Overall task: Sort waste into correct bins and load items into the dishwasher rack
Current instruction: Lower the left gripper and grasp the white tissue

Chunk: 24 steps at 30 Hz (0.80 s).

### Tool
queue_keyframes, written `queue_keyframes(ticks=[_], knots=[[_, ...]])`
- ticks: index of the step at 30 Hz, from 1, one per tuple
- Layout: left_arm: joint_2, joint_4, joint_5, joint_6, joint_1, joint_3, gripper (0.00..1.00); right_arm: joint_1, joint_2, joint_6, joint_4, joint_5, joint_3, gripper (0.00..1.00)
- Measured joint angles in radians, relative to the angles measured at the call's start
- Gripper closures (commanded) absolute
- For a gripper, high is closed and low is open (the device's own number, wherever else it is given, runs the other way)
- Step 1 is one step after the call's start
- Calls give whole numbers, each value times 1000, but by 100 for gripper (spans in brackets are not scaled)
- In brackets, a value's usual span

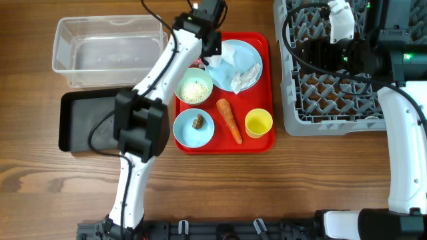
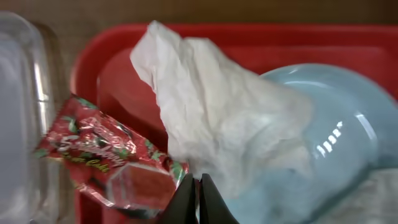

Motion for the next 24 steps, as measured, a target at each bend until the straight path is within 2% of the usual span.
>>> queue_keyframes(ticks=[6, 7, 9, 11, 13, 18, 24], knots=[[-134, 15, -4, 0, 0, 0, 96, 0, 0, 0, 0, 4, 0, 25], [-149, 19, -4, 0, 0, 0, 93, 0, 0, 0, 0, 5, 0, 25], [-171, 26, -5, 1, 0, 0, 76, 0, 0, 0, 0, 5, 0, 24], [-178, 25, -9, 2, 1, 0, 63, 0, 0, 0, 0, 5, 0, 21], [-176, 15, -18, -1, 2, 0, 55, 0, 0, 0, 0, 5, 0, 21], [-151, -42, -56, -57, 18, 0, 55, 0, 0, 0, 0, 5, 0, 20], [-45, -90, -74, -182, 77, 0, 53, 0, 0, 0, -1, 5, 0, 20]])
